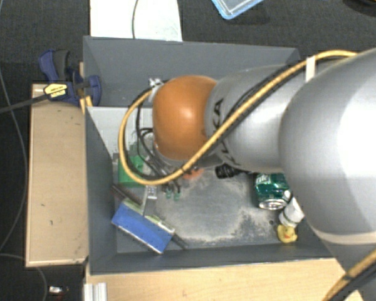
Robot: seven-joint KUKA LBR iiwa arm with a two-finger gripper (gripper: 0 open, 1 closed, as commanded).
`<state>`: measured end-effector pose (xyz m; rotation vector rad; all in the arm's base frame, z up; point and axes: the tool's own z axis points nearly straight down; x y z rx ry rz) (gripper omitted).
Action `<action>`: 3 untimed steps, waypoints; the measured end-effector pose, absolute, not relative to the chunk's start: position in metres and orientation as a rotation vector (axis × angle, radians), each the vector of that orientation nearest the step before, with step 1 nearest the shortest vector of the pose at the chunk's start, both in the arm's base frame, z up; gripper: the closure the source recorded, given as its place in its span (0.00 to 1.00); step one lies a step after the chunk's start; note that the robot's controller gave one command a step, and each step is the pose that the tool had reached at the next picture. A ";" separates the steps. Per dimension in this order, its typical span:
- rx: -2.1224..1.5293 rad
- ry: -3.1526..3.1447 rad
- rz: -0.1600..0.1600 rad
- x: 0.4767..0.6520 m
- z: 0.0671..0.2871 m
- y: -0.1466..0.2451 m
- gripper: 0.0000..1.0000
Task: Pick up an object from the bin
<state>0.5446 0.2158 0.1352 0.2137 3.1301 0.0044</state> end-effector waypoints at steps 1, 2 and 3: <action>0.228 3.127 0.003 0.529 0.128 0.233 0.00; 0.243 3.128 0.004 0.508 0.112 0.224 0.00; 0.608 3.073 0.011 0.485 0.073 0.229 0.00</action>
Offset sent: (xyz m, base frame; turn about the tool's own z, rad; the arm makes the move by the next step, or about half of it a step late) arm -0.0445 0.0021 -0.0352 0.0224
